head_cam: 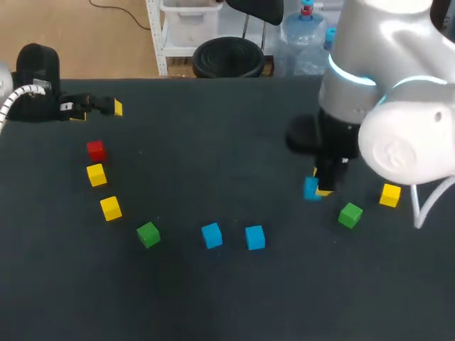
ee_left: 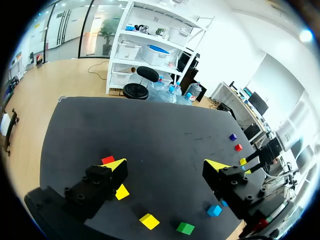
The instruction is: Place the blue cubes, place green cubes on the blue cubes, place the yellow cubes on the green cubes, then place the red cubes on the yellow cubes, and place purple cube on the red cubes.
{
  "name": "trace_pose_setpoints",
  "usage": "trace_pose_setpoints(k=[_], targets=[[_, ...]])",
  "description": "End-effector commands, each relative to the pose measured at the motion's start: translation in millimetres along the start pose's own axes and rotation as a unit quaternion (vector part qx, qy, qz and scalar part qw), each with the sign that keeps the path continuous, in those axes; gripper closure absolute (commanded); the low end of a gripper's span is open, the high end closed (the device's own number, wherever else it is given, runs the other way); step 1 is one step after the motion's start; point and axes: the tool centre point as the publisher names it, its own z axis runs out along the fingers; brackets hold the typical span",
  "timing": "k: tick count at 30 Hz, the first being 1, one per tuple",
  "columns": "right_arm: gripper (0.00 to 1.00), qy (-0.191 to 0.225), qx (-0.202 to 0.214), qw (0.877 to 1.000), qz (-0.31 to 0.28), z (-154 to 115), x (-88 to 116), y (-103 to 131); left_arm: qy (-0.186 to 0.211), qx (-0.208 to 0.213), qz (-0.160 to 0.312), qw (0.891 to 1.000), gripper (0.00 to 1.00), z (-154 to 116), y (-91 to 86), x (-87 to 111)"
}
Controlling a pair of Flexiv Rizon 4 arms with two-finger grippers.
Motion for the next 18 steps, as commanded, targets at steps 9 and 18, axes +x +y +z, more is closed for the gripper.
trace_pose_setpoints(k=[9, 18], targets=[[1.0, 0.015, -0.061, 0.997, -0.035, 8.5, -26.1, -37.9, -0.003, 0.006, 0.001, 1.0, 0.0, -0.2, 2.3, 1.2], [1.0, 0.012, -0.055, 0.998, -0.013, 7.8, -40.6, -57.7, -0.003, 0.006, 0.001, 1.0, 0.0, -0.2, 2.3, 1.2]])
